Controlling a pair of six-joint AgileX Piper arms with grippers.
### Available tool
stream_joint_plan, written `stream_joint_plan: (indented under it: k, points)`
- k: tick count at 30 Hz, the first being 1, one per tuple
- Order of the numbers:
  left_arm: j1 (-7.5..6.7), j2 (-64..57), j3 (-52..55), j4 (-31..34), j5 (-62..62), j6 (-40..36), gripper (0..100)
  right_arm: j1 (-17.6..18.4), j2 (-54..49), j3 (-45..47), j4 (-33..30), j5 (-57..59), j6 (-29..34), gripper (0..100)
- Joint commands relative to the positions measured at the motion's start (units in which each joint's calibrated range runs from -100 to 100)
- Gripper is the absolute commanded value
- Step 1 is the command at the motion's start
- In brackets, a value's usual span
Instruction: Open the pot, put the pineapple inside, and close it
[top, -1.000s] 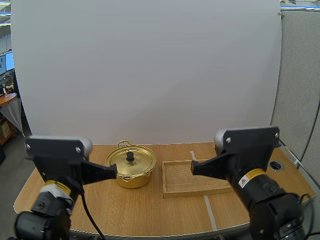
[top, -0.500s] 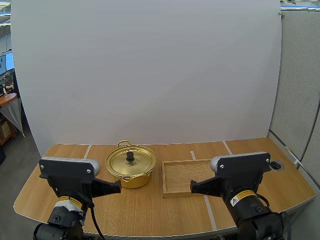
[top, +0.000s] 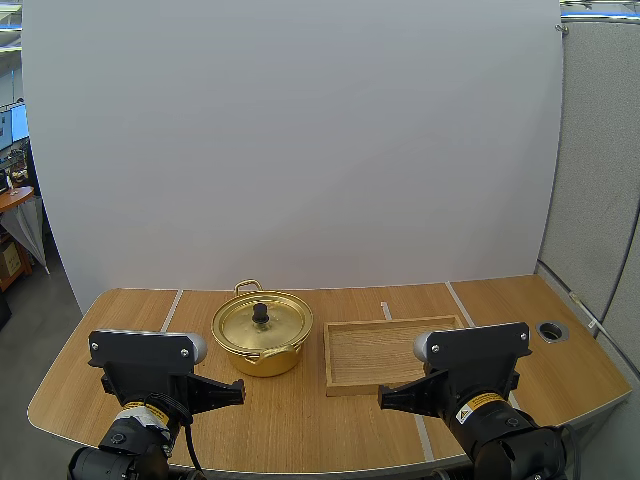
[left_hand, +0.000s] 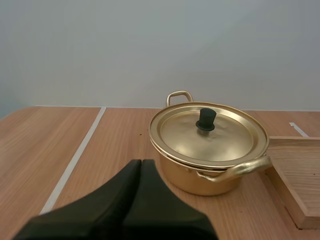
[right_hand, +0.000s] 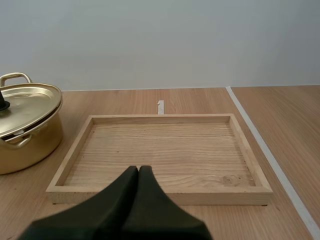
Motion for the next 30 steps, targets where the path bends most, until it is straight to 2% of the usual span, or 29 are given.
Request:
stream_joint_plan:
  k: [1, 30]
  points:
    - [0.2, -0.2, 0.1, 0.5, -0.2, -0.6, 0, -0.1, -0.4, 0.0, -0.1, -0.1, -0.1, 0]
    - [0.2, -0.2, 0.1, 0.5, -2.0, -0.3, 0, -0.1, -0.4, 0.0, -0.1, -0.1, -0.1, 0]
